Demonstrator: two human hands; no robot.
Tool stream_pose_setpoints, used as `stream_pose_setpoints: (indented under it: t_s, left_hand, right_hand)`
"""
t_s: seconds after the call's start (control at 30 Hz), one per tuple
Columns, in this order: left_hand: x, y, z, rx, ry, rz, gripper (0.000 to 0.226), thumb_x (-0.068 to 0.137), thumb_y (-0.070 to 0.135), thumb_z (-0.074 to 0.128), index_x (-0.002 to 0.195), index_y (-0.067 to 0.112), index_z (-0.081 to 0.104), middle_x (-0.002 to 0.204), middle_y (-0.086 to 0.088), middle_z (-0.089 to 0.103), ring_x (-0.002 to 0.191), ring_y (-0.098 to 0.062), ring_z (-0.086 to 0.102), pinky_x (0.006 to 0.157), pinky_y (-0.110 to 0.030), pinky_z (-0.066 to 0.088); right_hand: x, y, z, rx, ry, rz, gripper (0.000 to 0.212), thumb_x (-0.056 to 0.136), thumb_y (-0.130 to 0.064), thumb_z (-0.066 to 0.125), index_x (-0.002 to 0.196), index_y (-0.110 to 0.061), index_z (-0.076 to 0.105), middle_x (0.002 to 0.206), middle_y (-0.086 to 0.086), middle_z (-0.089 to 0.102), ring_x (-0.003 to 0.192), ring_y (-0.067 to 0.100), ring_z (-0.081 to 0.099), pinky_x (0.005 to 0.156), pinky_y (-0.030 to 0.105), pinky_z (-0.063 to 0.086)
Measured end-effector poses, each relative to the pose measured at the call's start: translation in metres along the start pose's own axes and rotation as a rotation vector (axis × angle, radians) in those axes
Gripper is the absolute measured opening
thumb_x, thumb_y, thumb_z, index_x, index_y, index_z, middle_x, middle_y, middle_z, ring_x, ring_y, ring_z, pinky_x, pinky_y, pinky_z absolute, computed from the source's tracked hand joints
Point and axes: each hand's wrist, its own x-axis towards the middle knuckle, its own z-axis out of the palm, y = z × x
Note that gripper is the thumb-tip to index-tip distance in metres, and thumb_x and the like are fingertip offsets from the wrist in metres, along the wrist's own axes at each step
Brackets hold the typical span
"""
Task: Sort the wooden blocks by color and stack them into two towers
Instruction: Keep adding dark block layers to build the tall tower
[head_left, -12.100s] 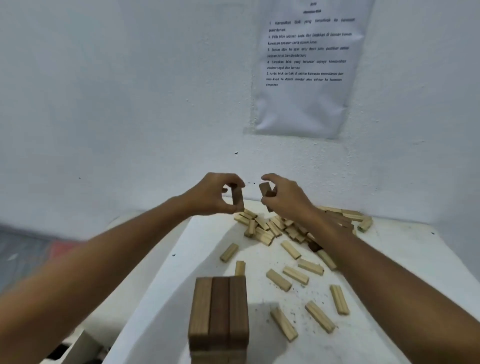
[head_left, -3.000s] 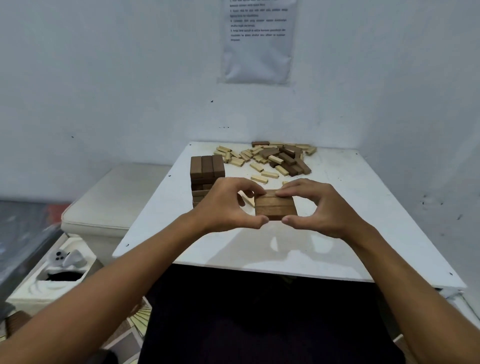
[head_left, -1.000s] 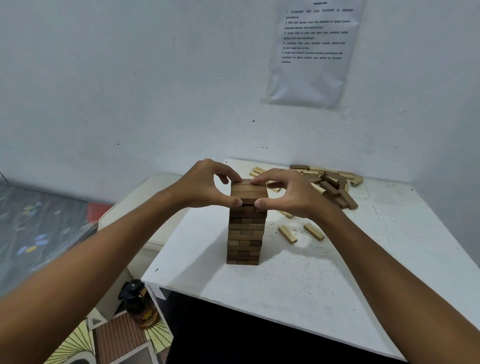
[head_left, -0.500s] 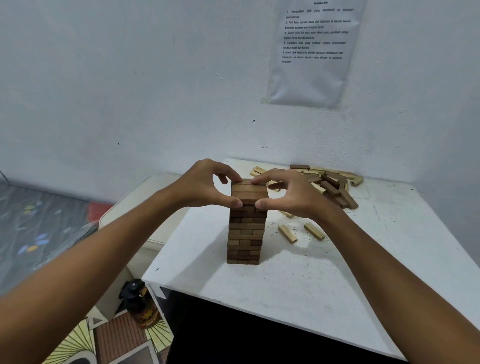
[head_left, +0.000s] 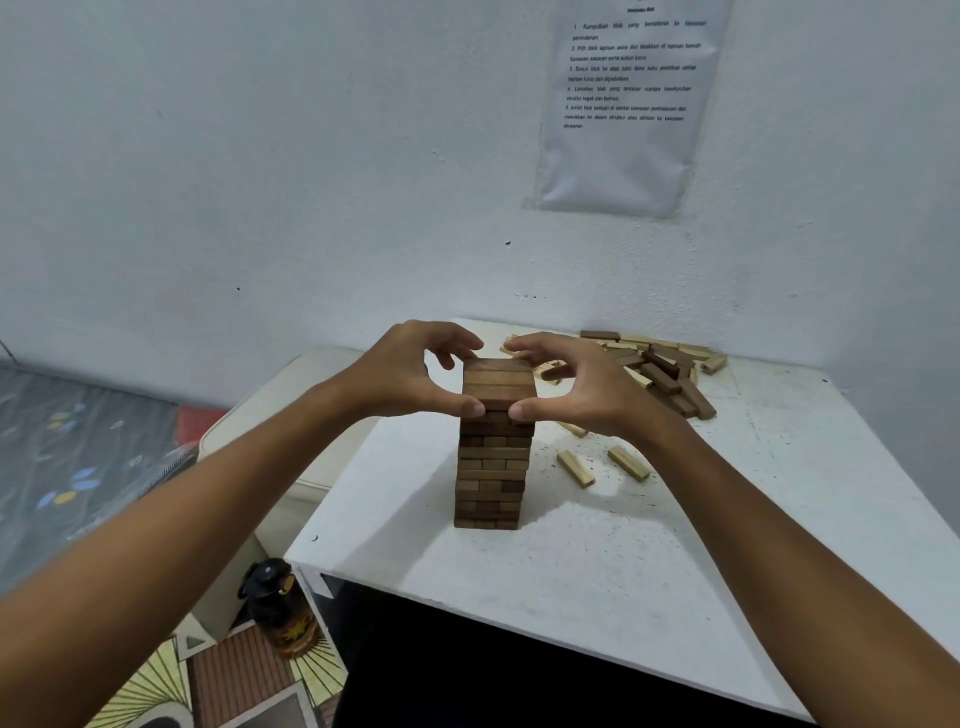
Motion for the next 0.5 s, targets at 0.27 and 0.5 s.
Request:
stream_pose_setpoints:
  t_s: [0.27, 0.5]
  left_hand:
    - [0.0, 0.0007, -0.0002, 0.025, 0.004, 0.006, 0.075, 0.047, 0.066, 0.076, 0.112, 0.029, 0.065, 0.106, 0.016, 0.066, 0.093, -0.003, 0.06, 0.062, -0.008, 0.043]
    - [-0.0012, 0.0022, -0.0006, 0.029, 0.061, 0.002, 0.062, 0.06, 0.068, 0.066, 0.11, 0.03, 0.067, 0.109, 0.017, 0.066, 0.099, -0.003, 0.06, 0.066, -0.02, 0.052]
  right_hand:
    - [0.0007, -0.0002, -0.001, 0.016, 0.0, -0.004, 0.07, 0.064, -0.046, 0.083, 0.129, -0.036, 0.058, 0.12, -0.012, 0.064, 0.11, -0.002, 0.057, 0.088, 0.021, 0.047]
    - [0.0012, 0.0, -0.0007, 0.065, 0.019, -0.017, 0.06, 0.072, -0.056, 0.067, 0.127, -0.031, 0.061, 0.119, -0.009, 0.065, 0.107, 0.0, 0.06, 0.09, 0.025, 0.05]
